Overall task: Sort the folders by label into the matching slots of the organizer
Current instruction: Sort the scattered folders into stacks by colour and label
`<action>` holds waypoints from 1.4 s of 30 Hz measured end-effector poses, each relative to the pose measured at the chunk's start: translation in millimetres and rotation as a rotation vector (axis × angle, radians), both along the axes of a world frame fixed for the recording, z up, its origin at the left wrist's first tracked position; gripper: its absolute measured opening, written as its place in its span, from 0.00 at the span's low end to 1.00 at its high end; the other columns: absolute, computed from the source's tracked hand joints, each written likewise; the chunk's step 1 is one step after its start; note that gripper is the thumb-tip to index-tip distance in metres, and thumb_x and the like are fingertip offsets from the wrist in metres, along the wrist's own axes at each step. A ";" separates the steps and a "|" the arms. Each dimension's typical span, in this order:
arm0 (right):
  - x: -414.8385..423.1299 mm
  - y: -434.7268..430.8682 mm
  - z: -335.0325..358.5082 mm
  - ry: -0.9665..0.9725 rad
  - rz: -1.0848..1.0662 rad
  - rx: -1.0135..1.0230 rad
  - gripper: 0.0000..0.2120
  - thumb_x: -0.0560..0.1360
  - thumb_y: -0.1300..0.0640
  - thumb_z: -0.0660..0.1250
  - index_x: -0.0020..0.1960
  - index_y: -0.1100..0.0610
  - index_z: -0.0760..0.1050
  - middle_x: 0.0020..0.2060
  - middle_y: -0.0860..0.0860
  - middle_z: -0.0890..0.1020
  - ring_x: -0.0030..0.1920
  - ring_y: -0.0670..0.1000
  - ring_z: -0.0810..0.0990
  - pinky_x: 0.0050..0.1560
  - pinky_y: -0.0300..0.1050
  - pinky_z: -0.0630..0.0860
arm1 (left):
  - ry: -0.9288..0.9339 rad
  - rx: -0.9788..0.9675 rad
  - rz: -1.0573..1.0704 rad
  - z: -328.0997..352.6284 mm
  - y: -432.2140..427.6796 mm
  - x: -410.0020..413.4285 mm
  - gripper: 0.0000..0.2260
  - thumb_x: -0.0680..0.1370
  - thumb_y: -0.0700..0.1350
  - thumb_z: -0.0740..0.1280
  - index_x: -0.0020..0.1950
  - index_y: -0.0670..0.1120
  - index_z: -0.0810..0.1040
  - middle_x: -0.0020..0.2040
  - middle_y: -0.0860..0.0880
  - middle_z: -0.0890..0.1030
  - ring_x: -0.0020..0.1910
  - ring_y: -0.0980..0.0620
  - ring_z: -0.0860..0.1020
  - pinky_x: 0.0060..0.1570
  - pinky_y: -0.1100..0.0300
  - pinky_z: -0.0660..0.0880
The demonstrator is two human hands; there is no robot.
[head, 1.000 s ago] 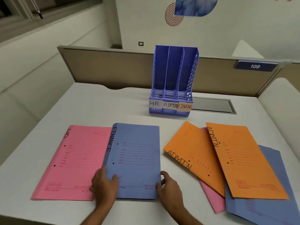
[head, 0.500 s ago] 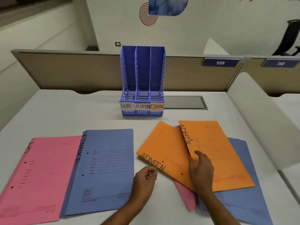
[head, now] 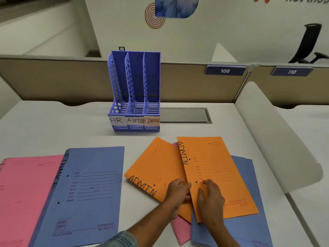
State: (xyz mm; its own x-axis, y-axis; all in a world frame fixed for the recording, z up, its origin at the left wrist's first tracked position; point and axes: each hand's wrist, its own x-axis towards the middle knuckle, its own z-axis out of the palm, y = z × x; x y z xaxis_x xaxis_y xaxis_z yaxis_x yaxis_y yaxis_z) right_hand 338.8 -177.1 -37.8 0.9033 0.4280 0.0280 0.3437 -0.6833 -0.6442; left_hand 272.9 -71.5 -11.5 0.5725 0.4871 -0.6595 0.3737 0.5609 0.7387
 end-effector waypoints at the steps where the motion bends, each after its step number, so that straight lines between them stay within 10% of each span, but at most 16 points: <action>1: 1.0 -0.9 -0.1 0.013 0.002 0.008 0.14 0.75 0.64 0.68 0.61 0.62 0.75 0.60 0.58 0.78 0.63 0.60 0.75 0.62 0.60 0.71 | 0.005 -0.002 0.025 0.2 -2.6 6.6 0.14 0.79 0.42 0.68 0.64 0.44 0.74 0.50 0.47 0.83 0.46 0.52 0.82 0.38 0.62 0.80; 8: 10.8 -6.5 -2.5 0.041 0.014 0.043 0.12 0.77 0.62 0.66 0.60 0.59 0.76 0.61 0.56 0.78 0.63 0.58 0.75 0.62 0.59 0.71 | 0.026 -0.002 -0.003 5.4 -4.8 29.8 0.04 0.78 0.39 0.69 0.50 0.46 0.83 0.49 0.46 0.86 0.47 0.49 0.83 0.39 0.59 0.78; 28: 64.1 58.1 11.6 -0.011 0.172 -0.050 0.18 0.77 0.54 0.66 0.65 0.57 0.73 0.61 0.54 0.78 0.62 0.57 0.75 0.64 0.56 0.65 | 0.026 -0.258 0.354 -25.9 12.4 -82.9 0.13 0.76 0.31 0.69 0.61 0.39 0.79 0.58 0.39 0.82 0.61 0.37 0.78 0.62 0.39 0.73; 35: 60.4 63.4 -3.1 -0.067 0.249 -0.192 0.21 0.78 0.51 0.65 0.68 0.56 0.70 0.68 0.54 0.73 0.71 0.56 0.67 0.72 0.57 0.58 | 0.211 -0.184 0.336 -14.8 16.1 -87.5 0.13 0.72 0.42 0.77 0.48 0.36 0.77 0.46 0.37 0.85 0.39 0.41 0.82 0.33 0.54 0.81; 42: 62.4 59.7 -14.8 -0.078 0.270 -0.230 0.22 0.79 0.49 0.64 0.70 0.55 0.69 0.72 0.54 0.69 0.74 0.56 0.63 0.74 0.58 0.56 | 0.205 -0.176 0.421 -12.2 28.3 -79.3 0.12 0.73 0.44 0.77 0.51 0.39 0.81 0.48 0.38 0.86 0.46 0.39 0.85 0.41 0.49 0.83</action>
